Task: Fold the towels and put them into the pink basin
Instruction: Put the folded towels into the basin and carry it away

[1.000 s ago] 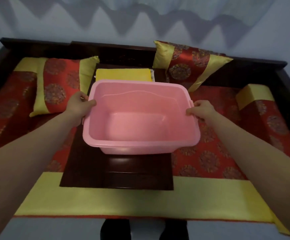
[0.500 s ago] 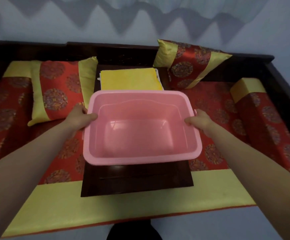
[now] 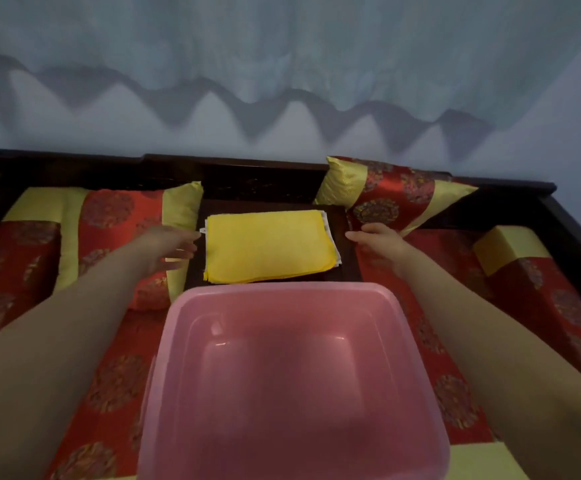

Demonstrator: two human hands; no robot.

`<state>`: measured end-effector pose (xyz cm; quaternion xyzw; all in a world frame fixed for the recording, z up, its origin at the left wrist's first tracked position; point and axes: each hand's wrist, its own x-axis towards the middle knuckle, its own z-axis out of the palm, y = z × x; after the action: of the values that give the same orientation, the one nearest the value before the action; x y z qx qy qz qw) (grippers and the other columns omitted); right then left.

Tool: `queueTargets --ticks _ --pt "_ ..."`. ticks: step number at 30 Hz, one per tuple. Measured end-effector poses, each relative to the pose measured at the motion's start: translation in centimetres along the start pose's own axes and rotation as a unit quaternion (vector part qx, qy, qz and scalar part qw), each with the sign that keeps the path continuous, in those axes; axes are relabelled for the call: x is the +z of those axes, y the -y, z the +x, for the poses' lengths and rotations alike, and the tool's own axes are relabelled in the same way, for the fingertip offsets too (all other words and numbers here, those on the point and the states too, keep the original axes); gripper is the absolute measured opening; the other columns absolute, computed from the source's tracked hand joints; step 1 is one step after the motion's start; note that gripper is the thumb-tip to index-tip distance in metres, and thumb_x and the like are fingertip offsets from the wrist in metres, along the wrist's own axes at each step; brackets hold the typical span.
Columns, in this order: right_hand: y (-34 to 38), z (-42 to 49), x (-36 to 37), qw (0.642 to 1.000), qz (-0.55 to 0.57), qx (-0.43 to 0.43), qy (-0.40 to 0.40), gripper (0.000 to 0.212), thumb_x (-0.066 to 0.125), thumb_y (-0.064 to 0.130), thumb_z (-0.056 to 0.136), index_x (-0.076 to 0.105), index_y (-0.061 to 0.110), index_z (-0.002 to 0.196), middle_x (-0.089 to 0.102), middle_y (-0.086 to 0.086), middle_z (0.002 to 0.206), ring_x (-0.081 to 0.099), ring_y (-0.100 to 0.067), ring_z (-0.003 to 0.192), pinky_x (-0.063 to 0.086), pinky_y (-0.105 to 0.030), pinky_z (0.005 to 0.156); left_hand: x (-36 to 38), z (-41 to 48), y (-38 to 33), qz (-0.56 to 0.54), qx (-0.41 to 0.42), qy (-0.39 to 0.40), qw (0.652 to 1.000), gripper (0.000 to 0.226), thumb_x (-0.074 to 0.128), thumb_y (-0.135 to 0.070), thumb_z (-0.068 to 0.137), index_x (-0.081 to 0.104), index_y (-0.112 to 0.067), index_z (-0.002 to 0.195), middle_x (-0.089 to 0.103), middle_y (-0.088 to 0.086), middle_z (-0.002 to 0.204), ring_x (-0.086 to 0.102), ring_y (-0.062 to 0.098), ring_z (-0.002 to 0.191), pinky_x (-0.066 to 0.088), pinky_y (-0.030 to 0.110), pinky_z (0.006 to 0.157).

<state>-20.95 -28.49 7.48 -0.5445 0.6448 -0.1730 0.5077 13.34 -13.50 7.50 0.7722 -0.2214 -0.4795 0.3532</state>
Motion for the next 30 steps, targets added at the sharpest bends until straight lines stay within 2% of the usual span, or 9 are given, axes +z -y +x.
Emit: queueTargets --ticks 4,5,8,11,13,16,22,26,30 --pt "1.0 5.0 3.8 0.994 0.077 0.059 0.057 0.051 0.067 0.040 0.084 0.049 0.015 0.124 0.053 -0.007 0.122 0.052 -0.019 0.104 0.048 -0.037 0.083 3.7 5.3 -0.1 -0.101 -0.028 0.014 0.994 0.037 0.057 -0.029 0.090 0.057 -0.009 0.121 0.062 0.009 0.111 0.058 0.020 0.099 0.043 0.035 0.087" --pt "1.0 6.5 4.5 0.992 0.093 0.066 0.058 0.048 0.066 0.040 0.084 0.049 0.015 0.121 0.053 -0.007 0.123 0.052 -0.020 0.106 0.049 -0.039 0.088 4.4 6.4 -0.2 -0.117 -0.028 0.009 0.993 0.038 0.055 -0.028 0.091 0.054 -0.008 0.124 0.060 0.008 0.110 0.057 0.021 0.100 0.042 0.035 0.087" --pt "0.6 9.9 6.0 0.993 0.088 0.068 0.038 0.051 0.067 0.040 0.083 0.051 0.012 0.122 0.053 -0.008 0.127 0.051 -0.025 0.118 0.044 -0.047 0.101 6.0 9.3 0.1 -0.138 -0.027 -0.049 0.989 0.040 0.057 -0.025 0.091 0.052 -0.003 0.124 0.057 0.010 0.109 0.054 0.024 0.100 0.042 0.037 0.088" --pt "0.1 12.2 6.9 0.997 0.022 0.069 0.014 0.045 0.067 0.036 0.084 0.056 0.006 0.114 0.055 -0.014 0.127 0.053 -0.028 0.110 0.047 -0.044 0.094 6.4 11.5 1.0 -0.106 -0.042 -0.116 0.987 0.051 0.066 -0.024 0.085 0.051 0.005 0.125 0.055 0.018 0.116 0.051 0.034 0.106 0.041 0.040 0.087" --pt "-0.3 13.4 7.4 0.997 -0.007 0.072 0.009 0.060 0.070 0.037 0.082 0.050 0.000 0.124 0.052 -0.017 0.129 0.053 -0.031 0.106 0.046 -0.040 0.078 6.7 12.7 1.5 -0.109 -0.057 -0.107 0.987 0.062 0.071 -0.024 0.082 0.045 0.006 0.130 0.052 0.021 0.128 0.050 0.037 0.116 0.041 0.042 0.088" --pt "-0.9 14.4 8.0 0.994 -0.034 0.105 0.018 0.086 0.074 0.043 0.077 0.031 0.004 0.140 0.042 -0.017 0.140 0.049 -0.038 0.121 0.046 -0.043 0.069 7.1 13.7 1.5 -0.075 -0.083 -0.078 0.991 0.084 0.076 -0.029 0.076 0.032 0.003 0.139 0.044 0.021 0.140 0.045 0.038 0.125 0.040 0.047 0.098" --pt "-1.7 15.6 8.4 0.988 -0.092 0.119 0.036 0.108 0.079 0.045 0.069 0.015 0.006 0.147 0.028 -0.017 0.150 0.037 -0.039 0.133 0.044 -0.054 0.098 6.5 15.2 1.7 -0.028 -0.122 -0.051 0.991 0.087 0.080 -0.033 0.071 0.036 -0.001 0.138 0.045 0.019 0.140 0.045 0.038 0.126 0.039 0.052 0.103" --pt "-1.7 16.1 8.1 0.985 -0.077 0.142 0.055 0.101 0.081 0.041 0.068 0.025 0.005 0.143 0.038 -0.018 0.144 0.044 -0.039 0.127 0.049 -0.051 0.085 6.4 15.4 1.8 -0.026 -0.164 0.005 0.986 0.091 0.081 -0.042 0.066 0.038 -0.006 0.137 0.048 0.019 0.136 0.046 0.038 0.123 0.037 0.054 0.104" --pt "-1.7 16.5 7.9 0.976 -0.057 0.184 0.098 0.093 0.079 0.044 0.070 0.031 0.008 0.142 0.046 -0.018 0.139 0.048 -0.038 0.125 0.045 -0.052 0.099 6.7 15.7 1.2 -0.016 -0.161 0.027 0.986 0.095 0.084 -0.042 0.062 0.038 -0.006 0.136 0.048 0.021 0.134 0.047 0.041 0.121 0.038 0.058 0.101"
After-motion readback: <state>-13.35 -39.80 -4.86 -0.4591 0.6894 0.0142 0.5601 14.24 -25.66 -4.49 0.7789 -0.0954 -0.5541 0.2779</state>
